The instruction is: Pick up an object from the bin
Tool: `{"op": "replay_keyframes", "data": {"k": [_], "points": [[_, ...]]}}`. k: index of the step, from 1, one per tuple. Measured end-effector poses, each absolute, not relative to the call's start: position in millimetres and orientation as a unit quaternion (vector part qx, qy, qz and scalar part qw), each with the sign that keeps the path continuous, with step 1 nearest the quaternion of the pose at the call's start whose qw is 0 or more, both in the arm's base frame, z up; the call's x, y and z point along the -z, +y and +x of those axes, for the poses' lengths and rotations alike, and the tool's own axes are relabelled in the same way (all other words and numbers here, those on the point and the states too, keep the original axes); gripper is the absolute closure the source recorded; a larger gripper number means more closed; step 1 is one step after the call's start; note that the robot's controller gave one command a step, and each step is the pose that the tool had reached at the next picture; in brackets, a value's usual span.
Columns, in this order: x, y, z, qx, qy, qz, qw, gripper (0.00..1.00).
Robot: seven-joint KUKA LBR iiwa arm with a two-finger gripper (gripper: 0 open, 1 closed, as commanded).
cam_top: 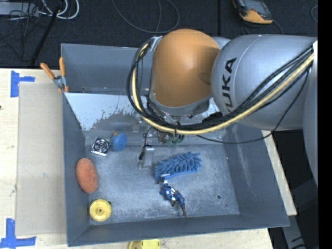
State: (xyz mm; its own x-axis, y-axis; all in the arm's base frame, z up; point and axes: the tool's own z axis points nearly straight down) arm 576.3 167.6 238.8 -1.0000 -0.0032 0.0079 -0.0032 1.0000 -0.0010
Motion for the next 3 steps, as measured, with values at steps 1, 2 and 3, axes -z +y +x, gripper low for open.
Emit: {"op": "replay_keyframes", "data": {"k": [1, 2, 3], "points": [[-244, 167, 577.6, 0.0, -1.0, 0.0, 0.0, 0.0], [-236, 153, 572.4, 0.002, -1.0, 0.02, -0.003, 0.0], [-185, 101, 582.0, 0.0, -1.0, 0.002, -0.001, 0.0]]}}
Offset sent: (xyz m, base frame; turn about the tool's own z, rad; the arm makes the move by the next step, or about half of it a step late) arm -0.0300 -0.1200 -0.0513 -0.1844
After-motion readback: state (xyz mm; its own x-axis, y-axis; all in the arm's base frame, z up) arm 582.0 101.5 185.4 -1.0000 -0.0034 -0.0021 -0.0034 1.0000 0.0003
